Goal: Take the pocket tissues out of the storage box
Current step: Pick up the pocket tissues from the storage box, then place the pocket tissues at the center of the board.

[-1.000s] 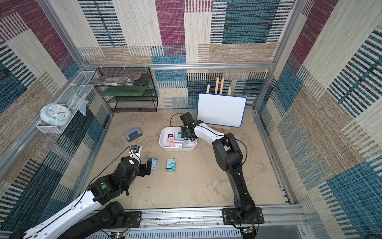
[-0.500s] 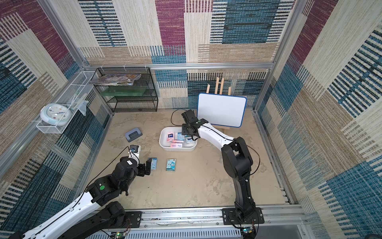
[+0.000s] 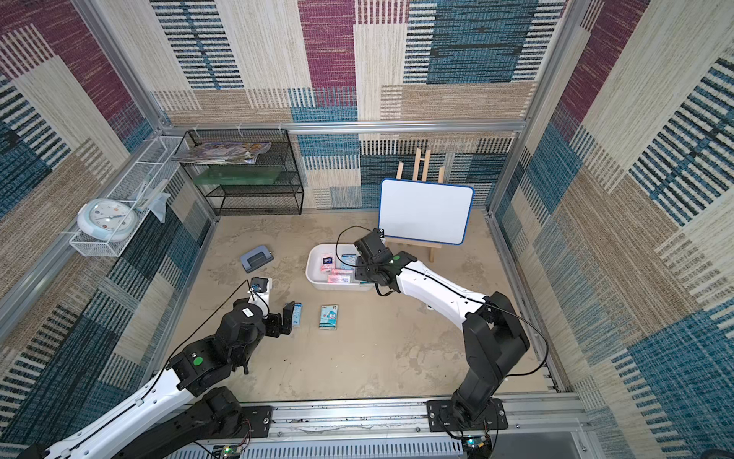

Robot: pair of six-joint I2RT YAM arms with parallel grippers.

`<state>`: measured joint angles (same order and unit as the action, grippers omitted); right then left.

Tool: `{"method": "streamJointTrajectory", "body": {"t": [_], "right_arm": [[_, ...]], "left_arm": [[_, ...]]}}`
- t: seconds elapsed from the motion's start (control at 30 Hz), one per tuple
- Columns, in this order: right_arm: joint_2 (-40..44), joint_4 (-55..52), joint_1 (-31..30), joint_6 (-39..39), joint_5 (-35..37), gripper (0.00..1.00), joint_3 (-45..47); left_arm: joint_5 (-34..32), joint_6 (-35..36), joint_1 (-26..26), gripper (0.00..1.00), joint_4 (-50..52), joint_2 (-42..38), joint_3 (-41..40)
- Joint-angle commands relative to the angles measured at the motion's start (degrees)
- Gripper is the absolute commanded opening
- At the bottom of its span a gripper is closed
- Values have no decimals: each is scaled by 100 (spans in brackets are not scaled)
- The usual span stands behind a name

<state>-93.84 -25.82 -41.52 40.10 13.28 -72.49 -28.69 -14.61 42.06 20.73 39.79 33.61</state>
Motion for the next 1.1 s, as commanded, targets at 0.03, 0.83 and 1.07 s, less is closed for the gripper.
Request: {"method": "streamJointTrajectory", "body": {"t": [0.03, 0.83, 1.07], "right_arm": [[358, 100, -316, 612, 43, 56, 483], [-64, 679, -937, 1434, 347, 58, 1677], [-451, 789, -929, 1475, 369, 59, 1645]], "left_arm": [[34, 395, -5, 100, -295, -9, 4], [277, 356, -5, 100, -151, -123, -37], [134, 234, -5, 100, -93, -147, -81]]}}
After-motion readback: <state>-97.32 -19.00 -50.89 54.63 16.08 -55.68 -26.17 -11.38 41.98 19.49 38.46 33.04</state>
